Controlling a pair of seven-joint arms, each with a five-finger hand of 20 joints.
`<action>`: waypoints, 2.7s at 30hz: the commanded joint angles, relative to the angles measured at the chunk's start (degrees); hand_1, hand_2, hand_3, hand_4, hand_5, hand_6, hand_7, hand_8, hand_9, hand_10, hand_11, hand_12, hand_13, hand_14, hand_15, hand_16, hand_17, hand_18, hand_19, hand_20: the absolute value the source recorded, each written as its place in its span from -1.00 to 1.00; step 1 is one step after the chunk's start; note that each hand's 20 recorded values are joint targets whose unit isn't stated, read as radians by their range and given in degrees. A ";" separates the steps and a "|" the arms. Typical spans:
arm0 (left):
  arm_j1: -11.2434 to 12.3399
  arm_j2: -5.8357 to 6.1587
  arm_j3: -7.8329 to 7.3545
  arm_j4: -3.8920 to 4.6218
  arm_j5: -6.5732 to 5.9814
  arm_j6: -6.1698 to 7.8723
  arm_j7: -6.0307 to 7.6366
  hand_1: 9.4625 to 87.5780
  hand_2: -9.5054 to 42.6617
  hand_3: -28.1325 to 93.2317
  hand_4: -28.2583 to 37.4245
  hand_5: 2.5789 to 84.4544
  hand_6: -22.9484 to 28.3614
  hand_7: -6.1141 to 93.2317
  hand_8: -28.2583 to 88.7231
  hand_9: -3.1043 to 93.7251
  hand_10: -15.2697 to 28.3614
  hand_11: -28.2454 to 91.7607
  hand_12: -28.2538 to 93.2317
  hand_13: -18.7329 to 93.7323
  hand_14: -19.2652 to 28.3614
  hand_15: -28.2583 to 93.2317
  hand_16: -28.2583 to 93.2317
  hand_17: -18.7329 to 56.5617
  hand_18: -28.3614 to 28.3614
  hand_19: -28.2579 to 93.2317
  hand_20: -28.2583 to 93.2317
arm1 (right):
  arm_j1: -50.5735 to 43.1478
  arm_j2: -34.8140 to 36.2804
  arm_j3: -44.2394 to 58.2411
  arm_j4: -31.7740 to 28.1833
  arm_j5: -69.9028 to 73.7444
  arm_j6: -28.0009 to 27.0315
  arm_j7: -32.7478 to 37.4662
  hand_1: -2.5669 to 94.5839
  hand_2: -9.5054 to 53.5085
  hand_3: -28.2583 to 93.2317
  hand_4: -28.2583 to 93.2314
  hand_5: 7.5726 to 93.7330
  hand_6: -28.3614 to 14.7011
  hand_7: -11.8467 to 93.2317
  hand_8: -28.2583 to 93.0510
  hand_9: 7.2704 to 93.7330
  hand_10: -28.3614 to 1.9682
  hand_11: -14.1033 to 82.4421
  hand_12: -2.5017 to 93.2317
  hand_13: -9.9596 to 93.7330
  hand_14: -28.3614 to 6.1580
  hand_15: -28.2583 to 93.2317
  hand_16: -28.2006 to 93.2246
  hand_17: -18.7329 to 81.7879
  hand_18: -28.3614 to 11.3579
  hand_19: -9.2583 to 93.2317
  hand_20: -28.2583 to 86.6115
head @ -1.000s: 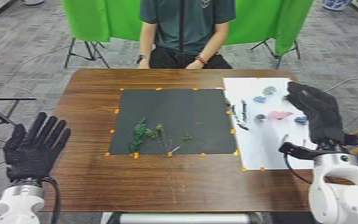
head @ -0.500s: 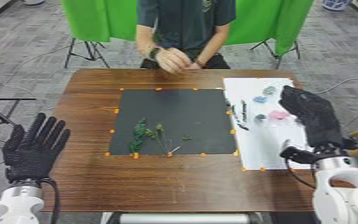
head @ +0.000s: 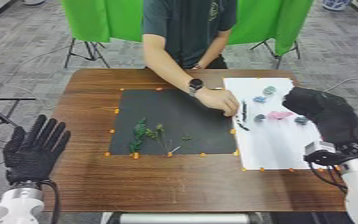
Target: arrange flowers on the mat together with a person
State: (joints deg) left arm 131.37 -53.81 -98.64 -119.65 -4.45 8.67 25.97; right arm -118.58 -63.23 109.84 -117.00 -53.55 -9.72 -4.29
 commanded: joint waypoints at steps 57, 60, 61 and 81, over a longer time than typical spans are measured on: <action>0.06 -1.14 0.76 0.50 0.37 0.48 -0.88 -0.52 -0.17 0.66 -1.00 0.00 0.16 -0.74 -0.67 -0.10 0.26 -0.31 -0.44 -0.16 0.44 -0.09 -0.65 -0.60 0.41 -0.05 -0.40 | 26.17 15.84 -35.16 14.18 -94.05 6.71 14.99 0.15 -1.00 0.72 -1.00 -0.04 0.33 -0.32 -0.83 -0.09 0.33 -0.54 -0.73 0.03 0.37 -0.27 -0.46 -0.06 -0.02 -0.21 -0.08; 0.01 -1.14 0.76 0.50 0.46 0.65 -0.99 -0.52 -0.17 0.66 -1.00 0.00 0.16 -0.74 -0.67 -0.10 0.26 -0.31 -0.44 -0.16 0.44 -0.09 -0.65 -0.60 0.41 -0.04 -0.40 | 26.64 15.65 -35.63 14.62 -94.14 3.23 16.48 0.15 -1.00 0.68 -1.00 -0.03 0.32 -0.34 -0.81 -0.08 0.30 -0.55 -0.71 0.10 0.35 -0.26 -0.38 -0.05 -0.08 -0.06 -0.07; -0.21 -1.14 0.86 0.65 0.48 0.66 -1.12 -0.52 -0.17 0.66 -1.00 0.00 0.16 -0.74 -0.67 -0.10 0.26 -0.31 -0.44 -0.16 0.44 -0.09 -0.65 -0.60 0.41 -0.04 -0.40 | 26.73 15.71 -35.86 14.65 -94.38 2.02 17.33 0.16 -1.00 0.66 -1.00 -0.03 0.31 -0.34 -0.81 -0.07 0.29 -0.55 -0.71 0.13 0.33 -0.25 -0.35 -0.04 -0.09 -0.02 -0.06; -0.73 -1.14 0.59 0.86 0.67 1.25 -2.26 -0.52 -0.16 0.66 -1.00 0.00 0.16 -0.73 -0.67 -0.10 0.26 -0.31 -0.44 -0.16 0.45 -0.08 -0.65 -0.60 0.41 -0.04 -0.40 | 25.95 16.67 -40.54 13.35 -88.84 14.85 17.38 0.47 -1.00 0.36 -1.00 0.37 0.43 -0.02 -0.62 0.63 0.47 -0.56 -0.20 0.58 0.49 -0.15 0.16 0.10 -0.11 0.21 0.17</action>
State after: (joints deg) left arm 130.87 -54.50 -98.00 -119.36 -4.05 9.20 24.92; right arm -92.00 -47.73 70.67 -99.56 -143.39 1.04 13.48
